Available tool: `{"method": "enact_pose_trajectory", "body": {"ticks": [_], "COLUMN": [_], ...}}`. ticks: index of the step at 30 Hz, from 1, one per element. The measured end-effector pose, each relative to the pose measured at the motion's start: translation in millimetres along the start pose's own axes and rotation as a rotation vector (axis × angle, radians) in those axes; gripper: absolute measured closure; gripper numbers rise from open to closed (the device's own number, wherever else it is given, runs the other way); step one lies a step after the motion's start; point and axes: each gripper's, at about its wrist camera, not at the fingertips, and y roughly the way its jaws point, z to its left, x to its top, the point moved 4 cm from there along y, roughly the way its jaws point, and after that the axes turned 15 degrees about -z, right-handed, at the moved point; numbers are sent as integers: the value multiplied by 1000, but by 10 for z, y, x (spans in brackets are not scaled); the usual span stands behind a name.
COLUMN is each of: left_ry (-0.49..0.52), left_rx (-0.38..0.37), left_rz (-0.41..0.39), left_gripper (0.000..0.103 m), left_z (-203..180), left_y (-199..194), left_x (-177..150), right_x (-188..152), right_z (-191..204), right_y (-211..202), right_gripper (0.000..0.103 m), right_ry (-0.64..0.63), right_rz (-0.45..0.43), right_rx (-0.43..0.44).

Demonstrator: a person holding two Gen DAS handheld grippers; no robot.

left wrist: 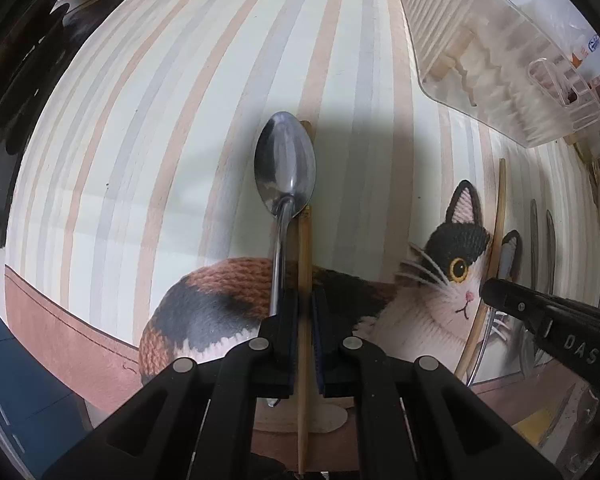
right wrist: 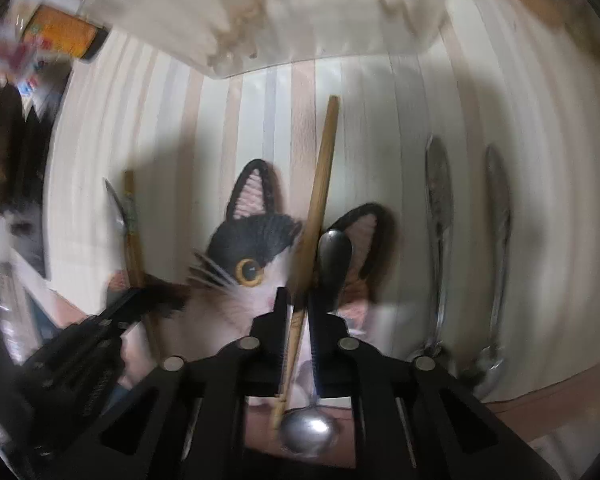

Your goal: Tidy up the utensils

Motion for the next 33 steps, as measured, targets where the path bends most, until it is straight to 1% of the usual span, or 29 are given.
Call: {"method": "enact_pose_trajectory", "body": {"ticks": [3,4,5,8,10,11,12,13,14,18,22,23,24,27,29,30,31,33], "left_ry": [3,7,9,6,10,12,14,17,18,11,11,16,19,25,25,20,7,-13], "left_rx": [0,-1,-3,-6,-5,-5,-5,-8,-11,-29,-40,-40,-40,-36,-37,-37,-40,-39], "left_rz": [0,0,0,-4,-7,-8,-8,-9,-10,-10,-13,-12,-11,-11,-13,-15,-18,-24], "left_gripper": [98,98,98,98,98,98,98,95,95,94,94,94,94,96,98,98,99,99], "left_z": [40,42,119,150,148,159,108,101,94,114,193,206,222,210,187,184,204,246], "left_y": [-36,-34,-64,-69,-75,-79,-81,-74,-63,-41,-76,-80,-82,-92,-75,-73,-77,-76], "left_x": [-17,-29,-11,-26,-17,-17,19,10,6,-3,-9,-14,-13,-8,4,14,11,0], "right_x": [-4,3,15,89,117,139,158,192,207,198,67,81,67,42,54,74,99,114], "right_z": [78,85,86,12,-7,-41,-47,-77,-88,-161,-229,-200,-166,-129,-118,-109,-107,-70], "right_y": [-18,-27,-27,-66,-73,-93,-125,-172,-215,-267,-133,-140,-115,-40,-42,-43,-43,-8], "right_gripper": [96,97,97,97,96,96,96,95,95,94,94,93,91,91,91,88,83,79], "right_ry": [-74,-106,-127,-205,-222,-198,-157,-118,-84,-49,-60,-72,-84,-79,-44,-38,-39,-57], "right_rz": [-5,-7,-10,-28,-8,8,15,21,19,23,52,19,19,7,-12,-24,-32,-34], "right_rx": [-37,-61,-79,-144,-111,-81,-33,20,51,53,17,8,-3,-22,6,18,22,31]}}
